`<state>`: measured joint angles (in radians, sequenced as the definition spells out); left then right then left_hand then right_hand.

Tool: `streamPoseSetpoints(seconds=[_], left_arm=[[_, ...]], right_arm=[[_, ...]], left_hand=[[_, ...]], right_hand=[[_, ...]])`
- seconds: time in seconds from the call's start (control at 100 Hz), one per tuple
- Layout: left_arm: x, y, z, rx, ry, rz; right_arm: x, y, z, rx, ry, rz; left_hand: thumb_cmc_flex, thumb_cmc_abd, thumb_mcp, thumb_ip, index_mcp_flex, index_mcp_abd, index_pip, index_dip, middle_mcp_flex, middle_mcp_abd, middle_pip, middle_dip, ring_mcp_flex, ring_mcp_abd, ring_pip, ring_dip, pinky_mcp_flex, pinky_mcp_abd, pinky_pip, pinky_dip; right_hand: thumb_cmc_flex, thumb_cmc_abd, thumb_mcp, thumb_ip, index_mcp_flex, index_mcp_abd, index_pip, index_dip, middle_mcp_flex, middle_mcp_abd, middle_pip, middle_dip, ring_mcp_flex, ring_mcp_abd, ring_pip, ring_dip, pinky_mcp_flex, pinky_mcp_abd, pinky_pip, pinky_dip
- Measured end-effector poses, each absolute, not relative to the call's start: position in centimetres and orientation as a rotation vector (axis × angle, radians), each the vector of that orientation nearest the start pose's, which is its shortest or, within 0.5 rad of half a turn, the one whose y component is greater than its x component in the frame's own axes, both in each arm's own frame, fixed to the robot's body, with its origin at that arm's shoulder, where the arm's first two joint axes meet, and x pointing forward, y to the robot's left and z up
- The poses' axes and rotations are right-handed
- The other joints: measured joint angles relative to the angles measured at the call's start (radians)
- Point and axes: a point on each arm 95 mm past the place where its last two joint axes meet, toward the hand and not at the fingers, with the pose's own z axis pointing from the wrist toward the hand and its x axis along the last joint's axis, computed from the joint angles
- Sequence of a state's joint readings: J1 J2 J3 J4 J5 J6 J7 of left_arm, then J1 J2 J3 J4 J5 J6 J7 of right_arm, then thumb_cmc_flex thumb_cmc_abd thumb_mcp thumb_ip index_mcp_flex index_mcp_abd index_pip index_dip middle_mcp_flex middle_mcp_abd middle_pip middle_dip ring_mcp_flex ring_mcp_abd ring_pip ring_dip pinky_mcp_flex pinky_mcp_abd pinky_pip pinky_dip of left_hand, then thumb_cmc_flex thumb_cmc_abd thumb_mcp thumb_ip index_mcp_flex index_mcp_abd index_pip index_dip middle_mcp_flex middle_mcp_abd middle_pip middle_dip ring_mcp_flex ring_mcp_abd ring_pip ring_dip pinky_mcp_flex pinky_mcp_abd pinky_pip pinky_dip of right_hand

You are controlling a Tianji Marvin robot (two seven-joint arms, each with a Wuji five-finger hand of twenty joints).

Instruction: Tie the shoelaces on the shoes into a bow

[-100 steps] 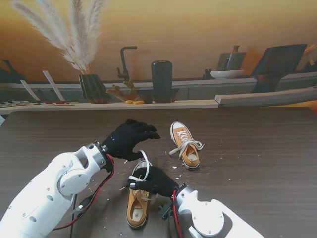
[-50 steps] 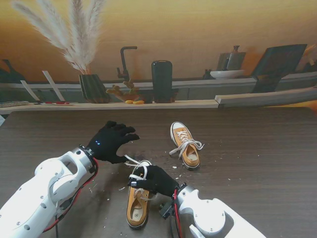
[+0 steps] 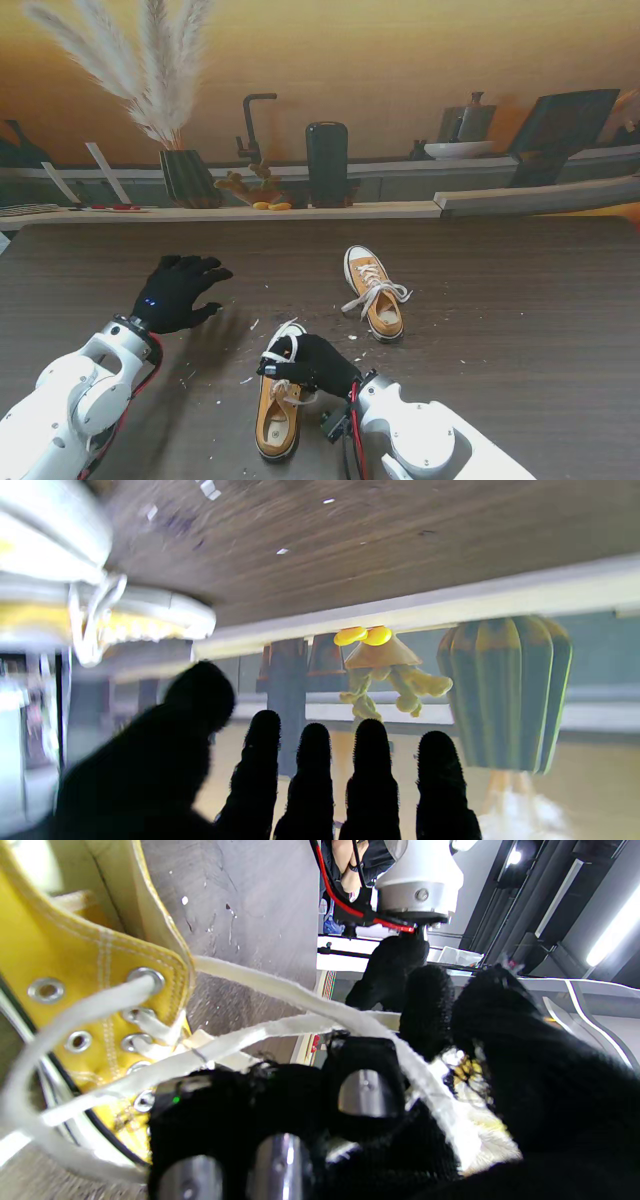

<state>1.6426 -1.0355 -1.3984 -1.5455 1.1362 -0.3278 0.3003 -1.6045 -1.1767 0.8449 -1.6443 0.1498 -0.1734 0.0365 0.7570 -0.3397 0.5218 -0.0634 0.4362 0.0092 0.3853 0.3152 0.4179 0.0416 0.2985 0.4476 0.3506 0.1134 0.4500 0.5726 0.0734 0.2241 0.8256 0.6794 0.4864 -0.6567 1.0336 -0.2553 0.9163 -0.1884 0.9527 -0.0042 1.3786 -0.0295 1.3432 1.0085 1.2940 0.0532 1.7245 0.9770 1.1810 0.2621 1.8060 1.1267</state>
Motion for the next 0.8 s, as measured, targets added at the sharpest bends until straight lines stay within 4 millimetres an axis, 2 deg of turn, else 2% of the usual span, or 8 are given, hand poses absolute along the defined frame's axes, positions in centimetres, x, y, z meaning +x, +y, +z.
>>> streamPoseSetpoints(seconds=[0.05,0.15,0.27,0.38,0.42,0.53,0.64,0.8], left_arm=[[38.3,7.1,-31.3,-0.951,1.395,-1.71],[36.9,6.8,-31.9,-0.96,1.356,-1.852],[34.5,6.1,-32.6,-1.011,1.355,-1.881],[31.9,5.4,-33.2,-1.117,1.414,-1.939],[31.1,5.1,-33.7,-1.157,1.441,-1.959],[29.7,4.3,-34.9,-1.191,1.43,-2.005],[29.0,3.3,-36.0,-1.223,1.362,-2.094],[28.6,2.1,-37.1,-1.281,1.27,-2.171]], right_arm=[[30.5,16.2,-35.7,-1.81,-0.868,-1.826],[30.5,16.2,-35.7,-1.814,-0.899,-1.866],[30.5,16.1,-35.6,-1.804,-0.903,-1.902],[30.3,16.0,-35.5,-1.803,-0.9,-1.933],[30.3,15.9,-35.4,-1.8,-0.908,-1.951],[30.2,15.9,-35.3,-1.791,-0.924,-1.988],[30.1,15.9,-35.1,-1.781,-0.923,-2.01],[29.9,16.0,-34.9,-1.765,-0.933,-2.02]], left_hand=[[0.078,0.045,-0.026,0.011,0.025,0.001,0.035,0.012,0.027,0.027,0.01,0.0,0.02,0.014,0.021,0.0,0.007,0.002,0.016,0.0],[0.152,0.065,0.002,0.02,0.039,0.002,0.058,0.014,0.04,0.026,0.015,0.0,0.028,0.011,0.021,0.0,0.016,0.002,0.03,0.0],[0.15,0.001,0.175,0.02,0.04,0.002,0.069,0.015,0.041,0.026,0.015,0.0,0.029,0.012,0.021,0.0,0.016,0.002,0.033,0.0],[0.064,-0.049,0.202,0.02,0.035,0.002,0.019,0.015,0.026,0.026,0.001,0.0,0.027,0.013,0.008,0.0,0.005,0.002,0.01,-0.001],[0.001,-0.06,0.155,0.021,0.034,0.002,-0.004,0.01,0.019,0.026,-0.002,0.0,0.025,0.013,0.005,0.0,0.004,0.002,-0.001,-0.001],[-0.066,-0.067,0.055,0.029,0.008,0.003,-0.055,-0.001,-0.002,0.026,-0.023,0.0,0.013,0.013,0.002,0.0,-0.006,0.002,-0.016,-0.001],[-0.069,-0.066,-0.047,0.029,0.008,0.003,-0.08,-0.001,-0.01,0.026,-0.025,0.0,0.013,0.013,0.0,0.0,-0.007,0.002,-0.016,0.003],[-0.069,-0.062,-0.081,0.029,0.008,0.003,-0.087,-0.001,-0.01,0.026,-0.025,0.0,0.013,0.013,0.0,0.018,-0.007,0.002,-0.014,0.025]], right_hand=[[0.0,0.004,0.0,0.0,0.0,0.0,0.0,0.0,0.0,0.0,0.0,0.0,0.0,0.0,0.0,0.0,0.0,0.0,0.0,0.0],[0.001,0.012,0.0,0.0,0.0,0.0,0.0,0.0,0.0,0.0,0.0,0.0,0.0,0.001,0.0,0.0,0.0,0.001,0.0,-0.001],[0.001,0.035,0.0,0.0,-0.031,0.002,-0.017,-0.006,0.0,0.001,0.0,0.0,0.0,0.003,0.0,0.0,0.0,0.002,0.0,-0.014],[0.002,0.058,0.0,0.0,-0.056,0.014,-0.045,-0.009,0.0,0.001,-0.002,0.0,0.0,0.004,0.0,-0.009,0.0,0.002,0.0,-0.025],[0.002,0.063,0.0,0.0,-0.068,0.016,-0.059,-0.01,0.0,0.001,-0.003,0.0,0.0,0.004,0.0,-0.01,0.0,0.003,0.0,-0.033],[0.002,0.074,0.0,0.0,-0.091,0.017,-0.077,-0.01,0.0,0.003,-0.014,0.0,0.0,0.005,0.0,-0.02,0.0,0.003,0.0,-0.038],[0.002,0.083,0.0,0.0,-0.091,0.017,-0.092,-0.01,0.0,0.005,-0.015,0.0,0.0,0.007,0.0,-0.022,0.0,0.005,0.0,-0.039],[0.002,0.083,0.0,0.0,-0.091,0.017,-0.101,-0.01,0.0,0.009,-0.015,0.0,0.0,0.011,0.0,-0.023,0.0,0.011,0.0,-0.039]])
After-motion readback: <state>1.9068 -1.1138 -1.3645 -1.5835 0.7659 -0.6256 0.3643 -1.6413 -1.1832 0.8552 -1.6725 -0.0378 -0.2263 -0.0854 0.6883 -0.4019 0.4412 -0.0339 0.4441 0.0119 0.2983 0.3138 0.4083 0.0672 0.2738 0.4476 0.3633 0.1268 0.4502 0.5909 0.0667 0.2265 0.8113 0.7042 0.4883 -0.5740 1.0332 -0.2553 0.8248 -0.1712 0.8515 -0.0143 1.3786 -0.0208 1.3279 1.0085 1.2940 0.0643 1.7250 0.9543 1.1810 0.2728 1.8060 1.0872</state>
